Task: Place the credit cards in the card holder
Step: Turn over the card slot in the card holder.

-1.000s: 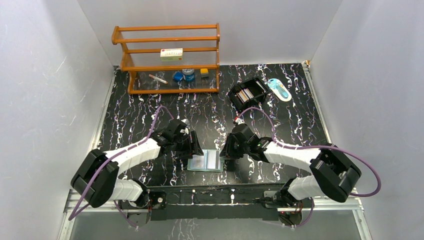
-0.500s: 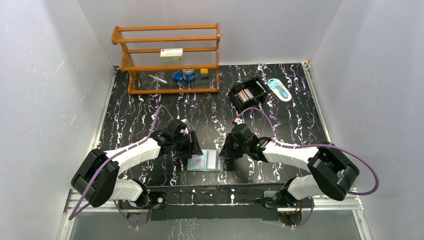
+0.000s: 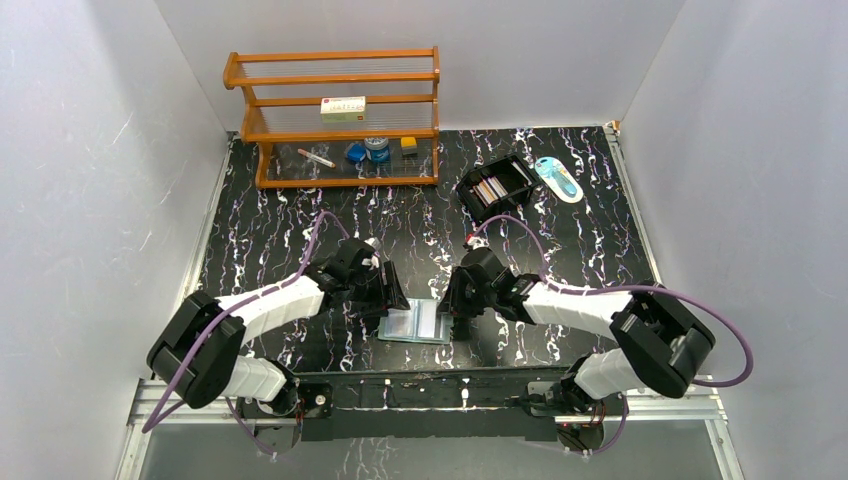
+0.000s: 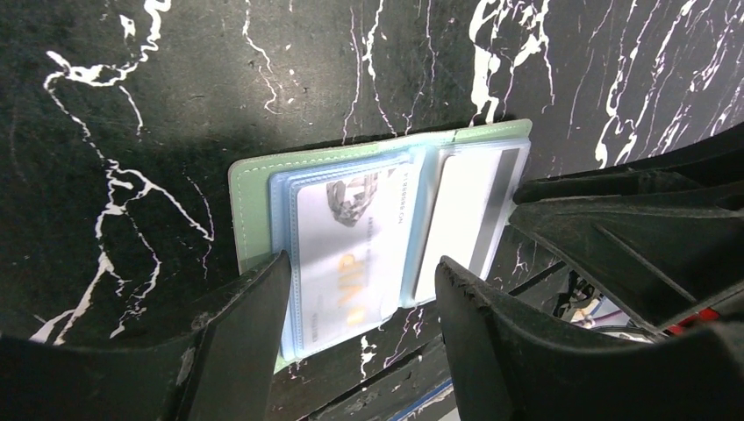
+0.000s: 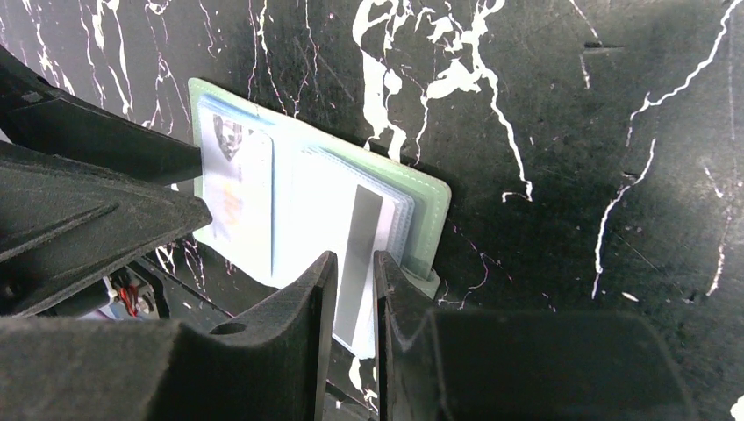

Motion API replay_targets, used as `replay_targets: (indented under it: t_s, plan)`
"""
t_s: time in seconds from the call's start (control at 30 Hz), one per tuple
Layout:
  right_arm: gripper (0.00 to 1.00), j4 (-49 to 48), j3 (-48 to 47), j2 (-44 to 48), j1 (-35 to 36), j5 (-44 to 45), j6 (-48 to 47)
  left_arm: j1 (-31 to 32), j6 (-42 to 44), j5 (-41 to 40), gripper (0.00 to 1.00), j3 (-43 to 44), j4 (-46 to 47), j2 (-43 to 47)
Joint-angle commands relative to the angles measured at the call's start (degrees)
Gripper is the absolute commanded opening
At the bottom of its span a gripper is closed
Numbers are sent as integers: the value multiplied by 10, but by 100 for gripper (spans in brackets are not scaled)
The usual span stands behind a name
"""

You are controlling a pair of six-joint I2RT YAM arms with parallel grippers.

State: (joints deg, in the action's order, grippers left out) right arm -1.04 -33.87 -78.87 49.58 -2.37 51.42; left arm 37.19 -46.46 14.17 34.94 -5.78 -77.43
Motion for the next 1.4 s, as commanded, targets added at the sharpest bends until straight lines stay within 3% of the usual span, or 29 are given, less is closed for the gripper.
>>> replay_targets:
  t_s: [0.0,0.2,0.53,0.77,1.1,1.37]
  plan:
    - [30,-33,4,-15,3,-8,-2,-3,-9,29,60,-11,10,-5]
    - [30,-42,13,-22,4,-9,-2,-3,-36,74,61,-6,26,19]
    - [30,-13,6,-1,3,26,-22,-2,-86,152,61,-25,135,22]
    - [31,55,-7,51,-15,116,-94,5,-91,165,61,-8,151,22]
    - [33,88,-10,98,-44,131,-115,44,-113,168,61,-5,202,-18]
    - [36,98,-15,145,-50,137,-141,61,-85,142,61,29,159,-32]
